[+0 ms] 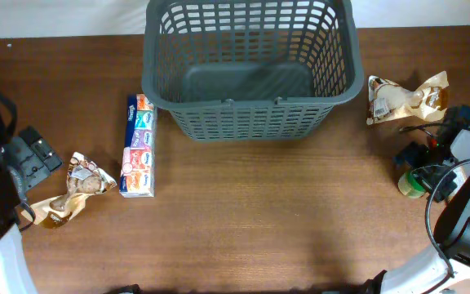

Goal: Pack container
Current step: 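Close the right gripper around the jar and lift it, then carry the jar with the right gripper over the gray basket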

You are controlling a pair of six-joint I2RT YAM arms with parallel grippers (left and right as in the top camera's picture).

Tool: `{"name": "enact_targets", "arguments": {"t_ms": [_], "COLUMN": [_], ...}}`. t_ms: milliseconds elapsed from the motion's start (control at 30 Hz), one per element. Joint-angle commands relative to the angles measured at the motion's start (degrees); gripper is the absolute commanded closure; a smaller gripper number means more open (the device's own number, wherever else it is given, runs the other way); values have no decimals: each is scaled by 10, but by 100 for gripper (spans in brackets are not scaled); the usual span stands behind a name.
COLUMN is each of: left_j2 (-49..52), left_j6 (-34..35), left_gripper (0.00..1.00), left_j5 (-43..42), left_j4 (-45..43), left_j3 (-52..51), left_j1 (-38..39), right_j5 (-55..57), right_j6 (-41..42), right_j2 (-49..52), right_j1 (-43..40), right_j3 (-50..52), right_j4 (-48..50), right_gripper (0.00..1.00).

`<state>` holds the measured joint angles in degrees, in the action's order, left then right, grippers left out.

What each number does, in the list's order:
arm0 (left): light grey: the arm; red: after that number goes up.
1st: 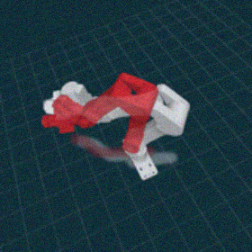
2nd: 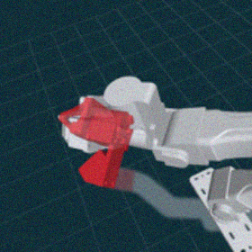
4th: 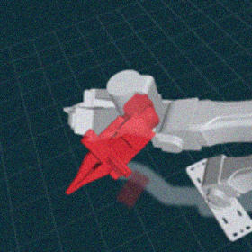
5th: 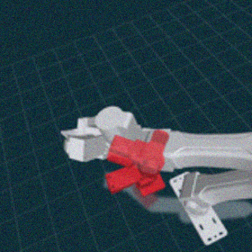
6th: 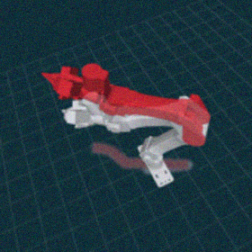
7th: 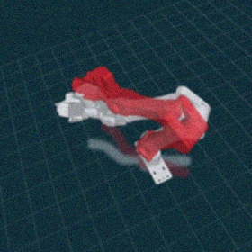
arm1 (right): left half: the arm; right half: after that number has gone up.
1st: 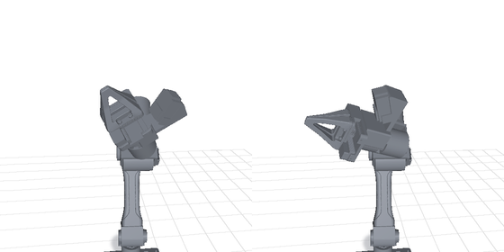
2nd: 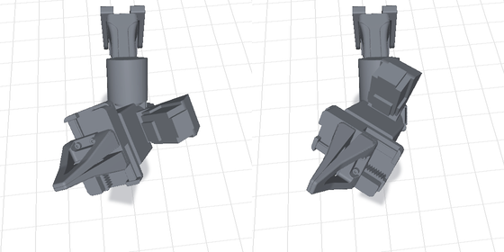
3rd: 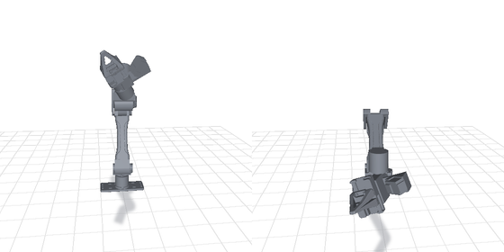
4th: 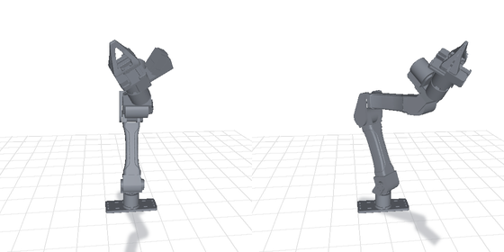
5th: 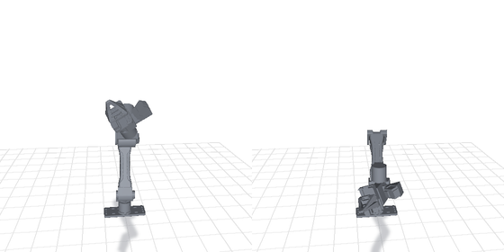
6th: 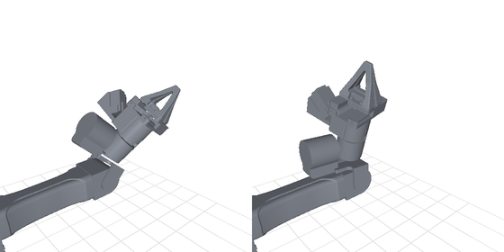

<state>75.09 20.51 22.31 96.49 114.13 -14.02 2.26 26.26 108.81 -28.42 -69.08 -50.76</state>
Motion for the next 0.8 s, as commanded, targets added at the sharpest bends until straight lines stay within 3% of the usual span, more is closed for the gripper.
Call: {"name": "enact_targets", "arguments": {"t_ms": [0,33,333,433,467,567,767], "left_j2": [-4,-4,-4,-4,-4,-4,-4], "left_j6": [-9,-9,-9,-9,-9,-9,-9], "left_gripper": [1,1,1,1,1,1,1], "left_j5": [-5,-5,-5,-5,-5,-5,-5], "left_j4": [0,0,0,0,0,0,0], "left_j3": [3,3,3,3,3,3,3], "left_j1": [-4,-4,-4,-4,-4,-4,-4], "right_j5": [-2,-2,-1,-1,-1,-2,1], "right_j6": [-5,-5,-5,-5,-5,-5,-6], "right_j2": [7,7,6,6,6,6,2], "right_j1": [-1,-1,-1,-1,-1,-1,-1], "right_j3": [16,16,12,2,-3,-24,-121], "right_j4": [-4,-4,-15,-26,-31,-51,-121], "right_gripper": [1,2,49,60,66,96,96]}}
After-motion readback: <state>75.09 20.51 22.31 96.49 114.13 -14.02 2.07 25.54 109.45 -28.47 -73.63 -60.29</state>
